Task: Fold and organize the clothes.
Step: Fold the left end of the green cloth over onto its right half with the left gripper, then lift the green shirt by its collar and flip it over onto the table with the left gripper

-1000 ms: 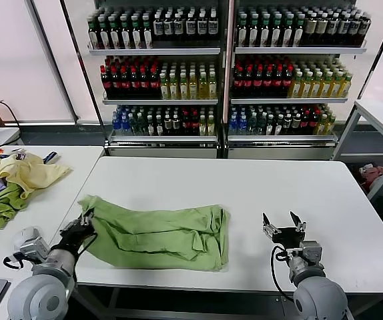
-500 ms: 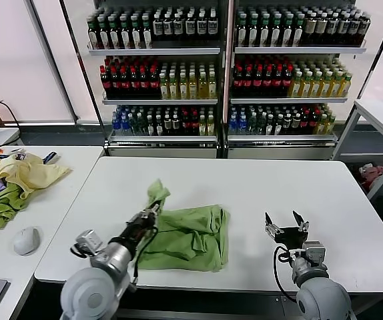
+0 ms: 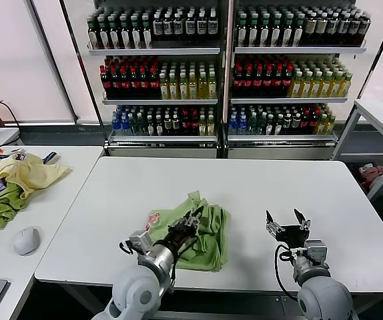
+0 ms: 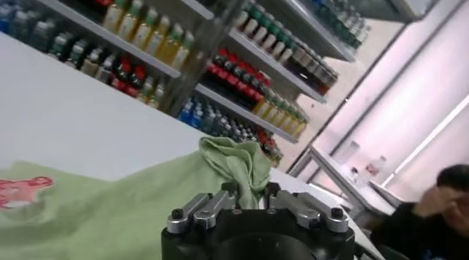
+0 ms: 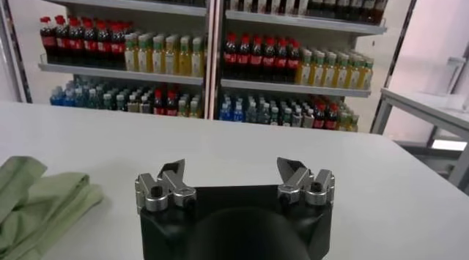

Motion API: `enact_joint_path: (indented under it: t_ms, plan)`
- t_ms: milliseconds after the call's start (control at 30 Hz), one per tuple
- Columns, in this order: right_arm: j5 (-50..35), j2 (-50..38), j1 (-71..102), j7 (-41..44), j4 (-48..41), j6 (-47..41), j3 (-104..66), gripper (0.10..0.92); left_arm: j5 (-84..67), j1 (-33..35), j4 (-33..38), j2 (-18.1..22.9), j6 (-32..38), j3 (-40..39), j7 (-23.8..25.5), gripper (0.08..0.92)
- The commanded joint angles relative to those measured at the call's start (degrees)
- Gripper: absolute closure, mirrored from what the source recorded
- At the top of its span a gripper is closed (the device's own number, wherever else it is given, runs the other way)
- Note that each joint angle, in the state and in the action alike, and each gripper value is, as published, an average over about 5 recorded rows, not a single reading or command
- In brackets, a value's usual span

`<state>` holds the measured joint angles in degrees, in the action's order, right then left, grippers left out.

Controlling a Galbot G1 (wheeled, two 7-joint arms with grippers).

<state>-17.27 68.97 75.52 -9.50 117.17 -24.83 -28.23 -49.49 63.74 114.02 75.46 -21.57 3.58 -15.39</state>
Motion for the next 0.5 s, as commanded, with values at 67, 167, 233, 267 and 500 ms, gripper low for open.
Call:
enact_joint_path:
  t_ms: [67,167,233,267,500]
  plan:
    - [0.06,0.04,-0.11,0.01,-0.32,0.08,0.17,0.203,5.85,-1.18,-2.28,1.19,3.05,-5.61,3.78,0.574]
    - [0.06,0.17,-0.22,0.07,-0.62,0.28,0.24,0.203,3.87,0.27,-0.79,1.1,3.22,-3.1,3.72,0.488]
    - [0.06,0.29,-0.39,0.07,-0.85,0.4,0.29,0.203,4.24,1.64,0.23,0.88,4.2,-0.66,3.06,0.436]
    - [0.05,0.33,-0.5,0.07,-0.94,0.43,0.32,0.203,4.97,2.37,0.63,0.63,5.01,0.73,2.43,0.401]
    - [0.0,0.39,-1.26,0.07,-1.42,0.49,0.66,0.203,18.03,8.29,-0.64,-3.88,8.28,12.37,-2.9,0.214]
